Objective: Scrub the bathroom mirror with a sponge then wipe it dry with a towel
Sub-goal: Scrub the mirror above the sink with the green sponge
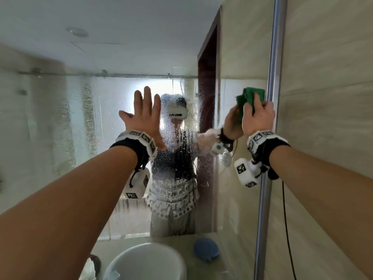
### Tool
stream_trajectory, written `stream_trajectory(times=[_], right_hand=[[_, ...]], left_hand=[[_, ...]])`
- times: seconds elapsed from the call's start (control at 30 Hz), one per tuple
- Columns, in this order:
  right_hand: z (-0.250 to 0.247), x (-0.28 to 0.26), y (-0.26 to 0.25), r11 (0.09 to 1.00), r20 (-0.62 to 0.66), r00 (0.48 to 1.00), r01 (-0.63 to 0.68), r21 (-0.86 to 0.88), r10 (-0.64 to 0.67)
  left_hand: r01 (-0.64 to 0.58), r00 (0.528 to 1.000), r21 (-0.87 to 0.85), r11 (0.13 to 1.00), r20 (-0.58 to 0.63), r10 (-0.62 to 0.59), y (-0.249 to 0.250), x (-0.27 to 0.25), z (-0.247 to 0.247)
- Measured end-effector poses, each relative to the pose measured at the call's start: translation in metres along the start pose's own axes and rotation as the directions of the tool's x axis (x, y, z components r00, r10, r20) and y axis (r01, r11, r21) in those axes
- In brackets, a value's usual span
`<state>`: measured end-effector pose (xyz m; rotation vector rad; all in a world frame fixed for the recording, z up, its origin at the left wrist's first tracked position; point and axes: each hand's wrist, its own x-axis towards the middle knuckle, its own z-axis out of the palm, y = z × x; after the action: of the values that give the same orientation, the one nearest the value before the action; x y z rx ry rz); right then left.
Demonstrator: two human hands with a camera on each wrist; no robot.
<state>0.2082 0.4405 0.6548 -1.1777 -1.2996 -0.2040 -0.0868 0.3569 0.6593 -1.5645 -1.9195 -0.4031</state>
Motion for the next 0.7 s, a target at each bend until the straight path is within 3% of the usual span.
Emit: stream_trajectory(times=[0.07,0.17,0.23,0.37,0.43,0.47,0.5,0.63,0.7], right_hand=[[0.002,0.008,-0.02,0.996,0.007,0.999,0.054,0.073,-0.054],[0.007,-0.004,-0.033,0.967,0.157,0.955,0.254,0.002,-0.251],[0.012,-0.027,-0.027,0.886,0.273,0.86,0.461,-0.05,-0.431],[0.025,-0.067,0.002,0.624,0.432,0.579,0.78,-0.047,-0.692],[0.027,-0.071,0.009,0.545,0.433,0.508,0.837,-0.045,-0.745],[0.027,-0.069,0.007,0.554,0.427,0.518,0.831,-0.046,-0.741],[0.025,-0.065,0.003,0.595,0.408,0.561,0.802,-0.054,-0.72],[0.015,-0.024,-0.021,0.881,0.146,0.896,0.441,-0.172,-0.42],[0.016,0.001,-0.034,0.939,0.025,0.958,0.284,-0.196,-0.284]], left_hand=[[-0.003,1.0,-0.004,1.0,-0.008,0.003,-0.001,0.0,0.0],[-0.004,1.0,-0.004,1.0,-0.007,0.004,-0.001,-0.002,0.0],[-0.004,1.0,-0.004,1.0,0.002,0.004,-0.001,-0.002,0.0],[-0.001,1.0,-0.016,1.0,0.001,0.001,-0.001,0.0,0.001],[-0.001,1.0,-0.021,1.0,0.007,0.001,0.0,0.0,0.002],[-0.002,1.0,-0.021,1.0,0.005,0.002,0.0,0.0,0.003],[-0.004,1.0,-0.023,1.0,0.0,0.004,0.0,0.0,0.004],[-0.01,1.0,-0.046,0.999,-0.015,0.009,-0.001,0.001,0.007],[-0.012,1.0,-0.051,0.999,-0.004,0.012,-0.001,0.002,0.007]])
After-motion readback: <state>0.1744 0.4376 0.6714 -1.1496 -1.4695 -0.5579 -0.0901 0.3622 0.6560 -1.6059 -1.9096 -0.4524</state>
